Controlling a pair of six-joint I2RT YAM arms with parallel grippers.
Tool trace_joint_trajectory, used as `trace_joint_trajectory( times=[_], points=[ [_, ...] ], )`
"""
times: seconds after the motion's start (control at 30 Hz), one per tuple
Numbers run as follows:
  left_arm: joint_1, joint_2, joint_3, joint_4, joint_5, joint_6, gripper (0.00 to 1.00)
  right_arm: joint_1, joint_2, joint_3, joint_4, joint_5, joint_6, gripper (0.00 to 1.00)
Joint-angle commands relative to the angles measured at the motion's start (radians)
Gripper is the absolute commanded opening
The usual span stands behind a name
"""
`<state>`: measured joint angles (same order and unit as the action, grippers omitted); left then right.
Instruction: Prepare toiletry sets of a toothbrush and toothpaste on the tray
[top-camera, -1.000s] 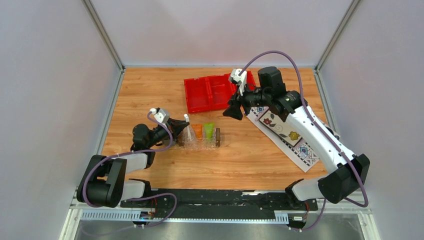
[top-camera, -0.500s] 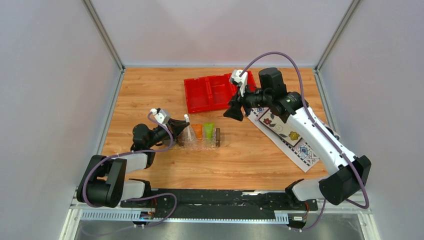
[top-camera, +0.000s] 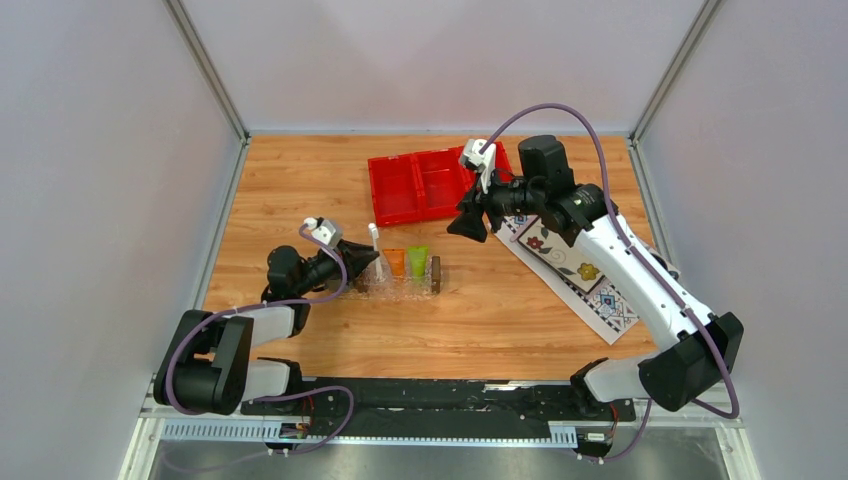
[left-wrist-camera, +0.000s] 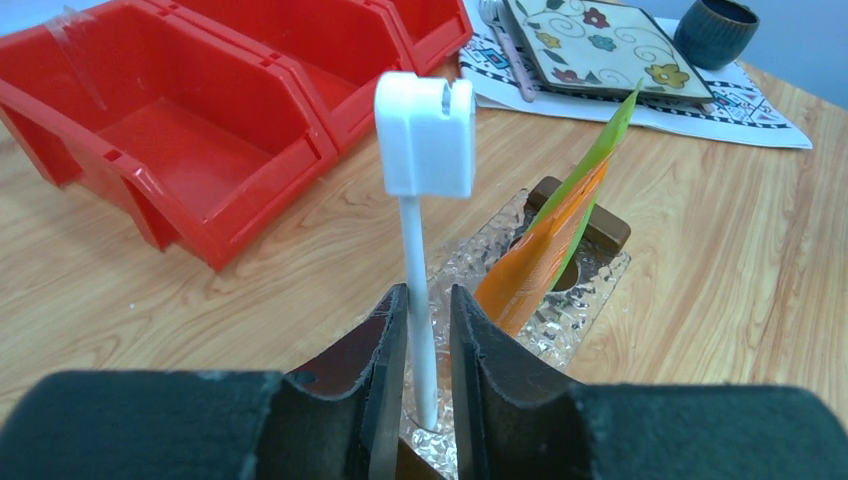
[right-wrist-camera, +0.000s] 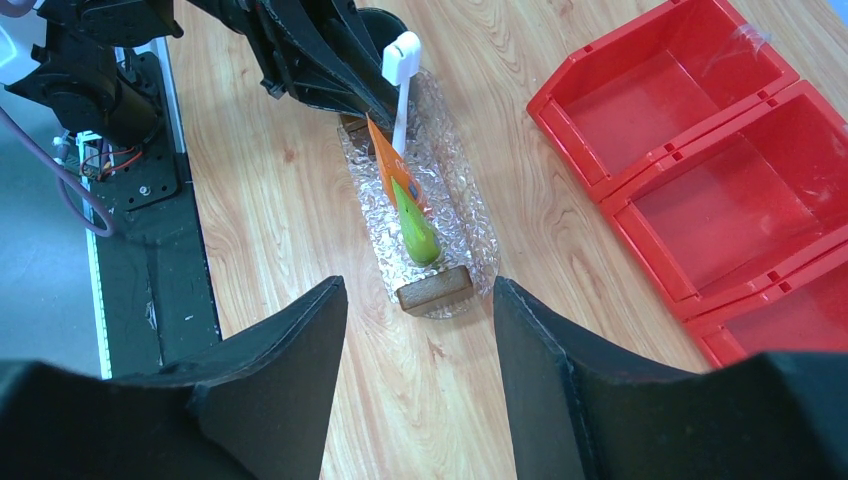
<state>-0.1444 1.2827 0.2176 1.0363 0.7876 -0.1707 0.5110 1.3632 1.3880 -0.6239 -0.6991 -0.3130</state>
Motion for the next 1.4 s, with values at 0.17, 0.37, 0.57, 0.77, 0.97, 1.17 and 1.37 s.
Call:
trace_joint_trajectory(
  times=[0.17,0.37,0.57,0.77,0.97,1.17,1.37],
  points=[
    [0.023,-0.026,0.025,-0.012,0.018,0.019,0.33,-0.003,-0.027,0.002,0.038,-0.016,-0.014,0.59],
    [0.029,-0.034,0.025,-0.015,0.018,0.011,0.42,-0.003,-0.029,0.002,0.038,-0.016,-0.014,0.59],
    [0.032,-0.045,0.028,-0.024,0.015,0.007,0.55,-0.003,-0.027,0.002,0.036,-0.016,-0.014,0.59],
    [0.046,-0.080,0.034,-0.044,0.009,-0.009,0.61,-0.002,-0.030,0.003,0.032,-0.013,-0.015,0.60],
    [0.054,-0.155,0.051,-0.139,0.010,-0.001,0.71,-0.002,-0.038,0.003,0.024,0.004,-0.023,0.61],
    [0.054,-0.235,0.085,-0.269,-0.002,0.028,0.75,-0.003,-0.039,0.005,0.016,0.016,-0.031,0.62],
    [0.054,-0.367,0.115,-0.487,-0.013,0.120,0.76,-0.002,-0.041,0.003,0.016,0.027,-0.032,0.63]
  ],
)
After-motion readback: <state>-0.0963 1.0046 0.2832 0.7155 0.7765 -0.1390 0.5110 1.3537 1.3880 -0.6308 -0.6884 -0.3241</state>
